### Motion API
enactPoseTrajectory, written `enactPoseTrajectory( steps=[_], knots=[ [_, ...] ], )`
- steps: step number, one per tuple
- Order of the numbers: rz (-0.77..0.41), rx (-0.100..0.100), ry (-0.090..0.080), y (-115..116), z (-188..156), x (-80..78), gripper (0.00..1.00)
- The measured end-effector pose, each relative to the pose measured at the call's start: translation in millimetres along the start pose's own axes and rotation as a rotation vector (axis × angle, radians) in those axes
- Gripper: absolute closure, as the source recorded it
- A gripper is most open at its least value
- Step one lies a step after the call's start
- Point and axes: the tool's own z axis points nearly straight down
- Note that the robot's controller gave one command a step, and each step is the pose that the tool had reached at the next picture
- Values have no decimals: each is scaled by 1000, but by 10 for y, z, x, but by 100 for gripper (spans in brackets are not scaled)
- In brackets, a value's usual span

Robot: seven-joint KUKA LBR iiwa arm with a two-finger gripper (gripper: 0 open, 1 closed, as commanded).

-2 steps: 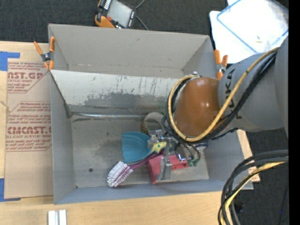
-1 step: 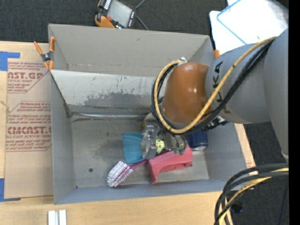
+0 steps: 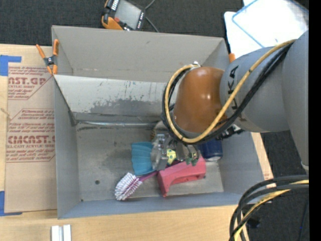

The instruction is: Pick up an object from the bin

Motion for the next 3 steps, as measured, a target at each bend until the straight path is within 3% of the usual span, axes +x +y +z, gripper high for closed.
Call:
enactPoseTrajectory(
  steps=[1,2,3],
  knots=[
    [-34,-2,4,516,646,-132,100],
    [7,-1,-12,737,501,155,100],
    [7,-1,-12,736,501,155,100]
  ],
)
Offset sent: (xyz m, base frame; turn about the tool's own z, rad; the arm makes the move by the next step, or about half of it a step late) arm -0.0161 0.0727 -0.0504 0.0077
